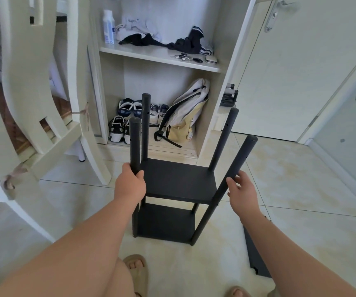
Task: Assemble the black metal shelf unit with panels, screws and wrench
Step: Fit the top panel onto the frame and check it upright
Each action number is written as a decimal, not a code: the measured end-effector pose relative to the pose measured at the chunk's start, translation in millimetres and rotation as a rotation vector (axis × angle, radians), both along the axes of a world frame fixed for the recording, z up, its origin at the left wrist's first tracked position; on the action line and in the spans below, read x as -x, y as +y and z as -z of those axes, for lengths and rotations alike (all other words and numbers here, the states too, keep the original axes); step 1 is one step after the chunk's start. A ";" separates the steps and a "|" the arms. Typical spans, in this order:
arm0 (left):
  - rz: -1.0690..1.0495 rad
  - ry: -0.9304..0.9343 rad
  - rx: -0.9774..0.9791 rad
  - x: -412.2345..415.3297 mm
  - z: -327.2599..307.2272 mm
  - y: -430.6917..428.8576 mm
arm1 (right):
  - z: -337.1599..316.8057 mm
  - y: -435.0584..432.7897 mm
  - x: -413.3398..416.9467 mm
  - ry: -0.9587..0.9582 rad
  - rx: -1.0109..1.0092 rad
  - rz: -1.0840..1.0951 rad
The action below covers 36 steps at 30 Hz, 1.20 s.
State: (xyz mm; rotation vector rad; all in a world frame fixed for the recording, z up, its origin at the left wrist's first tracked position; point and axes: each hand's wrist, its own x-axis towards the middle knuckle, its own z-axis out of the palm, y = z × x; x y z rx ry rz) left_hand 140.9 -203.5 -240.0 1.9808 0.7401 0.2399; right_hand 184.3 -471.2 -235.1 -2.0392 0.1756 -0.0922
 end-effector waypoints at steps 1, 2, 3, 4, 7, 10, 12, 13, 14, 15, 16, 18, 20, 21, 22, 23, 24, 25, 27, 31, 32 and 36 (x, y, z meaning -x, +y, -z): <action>-0.026 0.019 0.052 0.9 -1.9 -3.2 | 0.7 -2.2 2.3 0.007 0.005 -0.015; -0.067 0.054 0.115 0.9 -3.4 -5.9 | 1.6 -4.6 5.0 0.016 0.012 -0.037; -0.116 0.108 0.160 1.5 -5.6 -9.1 | 2.4 -8.0 8.1 0.024 0.026 -0.060; -0.146 0.180 0.173 3.5 -7.4 -12.2 | 2.9 -12.1 11.2 0.030 0.051 -0.078; 0.058 0.337 0.032 10.0 -4.9 -22.6 | 2.9 -29.5 23.6 0.033 0.148 -0.123; 0.448 0.340 -0.103 16.5 -6.2 -42.7 | 1.1 -54.4 37.9 0.035 0.249 -0.164; 0.678 0.340 -0.131 19.2 -13.0 -61.0 | 1.4 -74.8 46.2 0.052 0.310 -0.174; 0.780 0.360 -0.160 20.9 -17.4 -72.4 | 2.6 -86.9 50.1 0.065 0.337 -0.171; 0.871 0.399 -0.205 20.4 -17.7 -84.7 | 4.4 -99.9 53.8 0.077 0.365 -0.165; 0.953 0.436 -0.262 19.7 -17.1 -98.0 | 7.5 -114.2 57.1 0.085 0.394 -0.160; 1.018 0.473 -0.317 16.9 -13.1 -111.2 | 11.7 -128.5 60.1 0.092 0.424 -0.155; 1.108 0.510 -0.375 9.3 -2.3 -139.4 | 22.3 -156.5 64.7 0.133 0.522 -0.138; 1.159 0.502 -0.368 1.0 8.3 -170.4 | 33.2 -182.9 68.2 0.222 0.675 -0.123; 1.177 0.493 -0.358 -3.0 14.3 -186.8 | 38.8 -195.7 69.8 0.278 0.734 -0.119; 1.193 0.485 -0.350 -7.1 21.9 -203.5 | 44.9 -208.8 71.2 0.340 0.769 -0.115; 1.209 0.473 -0.351 -10.8 30.1 -219.8 | 52.1 -222.1 71.8 0.400 0.788 -0.112; 1.225 0.466 -0.359 -14.4 40.4 -235.2 | 60.0 -235.3 71.7 0.454 0.804 -0.111; 1.245 0.463 -0.378 -18.4 52.4 -249.2 | 68.7 -248.4 70.5 0.500 0.822 -0.109; 1.280 0.477 -0.439 -30.4 84.1 -273.6 | 89.0 -273.6 62.7 0.563 0.845 -0.107; 1.275 0.580 -0.490 -60.3 147.3 -311.0 | 139.2 -311.0 33.7 0.647 0.883 -0.147; 1.270 0.602 -0.468 -66.6 162.9 -319.7 | 153.3 -318.1 25.2 0.669 0.877 -0.160; 1.191 0.671 -0.201 -85.0 236.5 -354.7 | 217.2 -341.3 -13.3 0.745 0.826 -0.190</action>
